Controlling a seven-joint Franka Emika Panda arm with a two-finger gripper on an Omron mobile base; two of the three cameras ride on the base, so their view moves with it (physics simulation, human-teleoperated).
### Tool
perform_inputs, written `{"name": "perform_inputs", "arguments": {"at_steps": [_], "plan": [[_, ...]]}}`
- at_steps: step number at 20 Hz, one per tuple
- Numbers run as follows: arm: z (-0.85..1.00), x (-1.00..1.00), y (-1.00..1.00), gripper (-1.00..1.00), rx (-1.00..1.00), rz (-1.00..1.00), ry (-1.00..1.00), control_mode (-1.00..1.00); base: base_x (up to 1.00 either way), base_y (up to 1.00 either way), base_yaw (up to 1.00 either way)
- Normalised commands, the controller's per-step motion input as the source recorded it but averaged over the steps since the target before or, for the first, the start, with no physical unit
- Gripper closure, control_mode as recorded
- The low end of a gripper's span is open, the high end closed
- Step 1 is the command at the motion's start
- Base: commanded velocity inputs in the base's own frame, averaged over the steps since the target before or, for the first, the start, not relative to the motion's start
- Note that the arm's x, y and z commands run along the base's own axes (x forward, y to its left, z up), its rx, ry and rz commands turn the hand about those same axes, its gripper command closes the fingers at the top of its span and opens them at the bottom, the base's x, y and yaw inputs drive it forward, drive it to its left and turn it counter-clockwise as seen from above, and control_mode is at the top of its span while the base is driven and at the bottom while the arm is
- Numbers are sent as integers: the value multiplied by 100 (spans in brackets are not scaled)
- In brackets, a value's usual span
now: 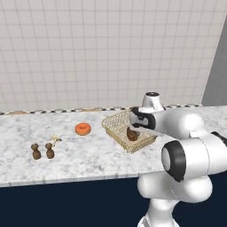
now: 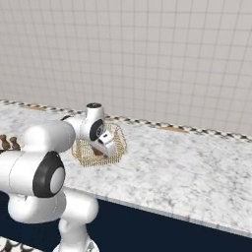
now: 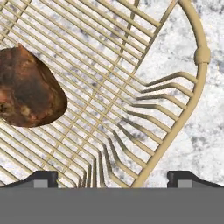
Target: Open the cabinet, pick up the bread from the cabinet and place it in the basket. Then move the basket to the dining counter.
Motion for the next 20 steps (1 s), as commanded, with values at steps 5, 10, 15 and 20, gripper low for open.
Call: {"name": "perform_inputs", "arguments": {"at_steps": [5, 10, 15, 20], "plan": [[46, -100, -4, -100, -7, 29, -20, -100, 0, 0, 0], [46, -100, -6, -100, -16, 39, -37, -100, 0, 0, 0], [44, -100, -2, -100, -2, 33, -26, -100, 0, 0, 0], [45, -100, -2, -100, 0, 18, -14, -100, 0, 0, 0]]}}
